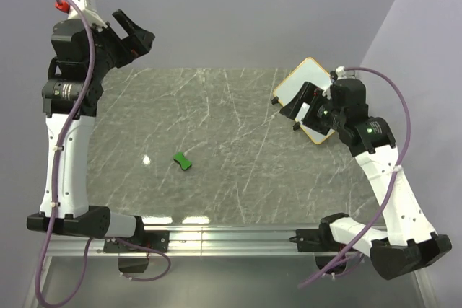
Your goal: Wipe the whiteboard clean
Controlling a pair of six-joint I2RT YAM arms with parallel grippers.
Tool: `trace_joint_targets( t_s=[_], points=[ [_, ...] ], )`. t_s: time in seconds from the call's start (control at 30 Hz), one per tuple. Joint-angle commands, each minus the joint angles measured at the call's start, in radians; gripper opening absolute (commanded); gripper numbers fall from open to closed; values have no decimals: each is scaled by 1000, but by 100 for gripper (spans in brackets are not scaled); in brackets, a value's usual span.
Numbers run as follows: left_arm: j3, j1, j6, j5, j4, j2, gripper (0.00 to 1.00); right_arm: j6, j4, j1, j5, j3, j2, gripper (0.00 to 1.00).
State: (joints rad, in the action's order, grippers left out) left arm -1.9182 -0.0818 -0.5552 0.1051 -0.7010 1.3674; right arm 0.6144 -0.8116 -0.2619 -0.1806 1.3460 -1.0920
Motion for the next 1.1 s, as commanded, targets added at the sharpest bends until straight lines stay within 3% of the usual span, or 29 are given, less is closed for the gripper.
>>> trace_joint_targets(
  t_s=[0.0, 0.13, 0.2, 0.27, 0.3, 0.43, 0.53, 0.63, 0.83, 1.07],
  points=[
    [-38, -3, -11, 2, -98, 38, 99, 38, 60, 21, -89, -54, -20, 100],
    [114, -12, 12, 187, 71, 30, 99, 39, -36, 47, 64, 98, -75, 100],
    [127, -77, 4, 138, 69, 82, 99, 70, -76, 90, 162, 151, -118, 100],
    [127, -160, 81, -31, 46, 125, 100, 91, -81, 148, 162, 188, -156, 100],
    [139, -211, 102, -48, 57, 140, 99, 123, -80, 176, 118, 194, -202, 100],
    [206, -216, -4, -24, 91, 238, 99, 156, -15, 257, 0, 252, -331, 98],
    [192, -219, -17, 59, 24, 329, 99, 124, -61, 337, 118, 387, -425, 99],
    [243, -256, -6, 6, 47, 320, 100, 130, -136, 416, 206, 484, -512, 99],
    [347, -271, 31, 35, 64, 282, 99, 127, -87, 576, 227, 394, -529, 99],
    [386, -299, 38, -5, 66, 291, 99, 79, 58, 678, 24, 262, -539, 98]
  ],
)
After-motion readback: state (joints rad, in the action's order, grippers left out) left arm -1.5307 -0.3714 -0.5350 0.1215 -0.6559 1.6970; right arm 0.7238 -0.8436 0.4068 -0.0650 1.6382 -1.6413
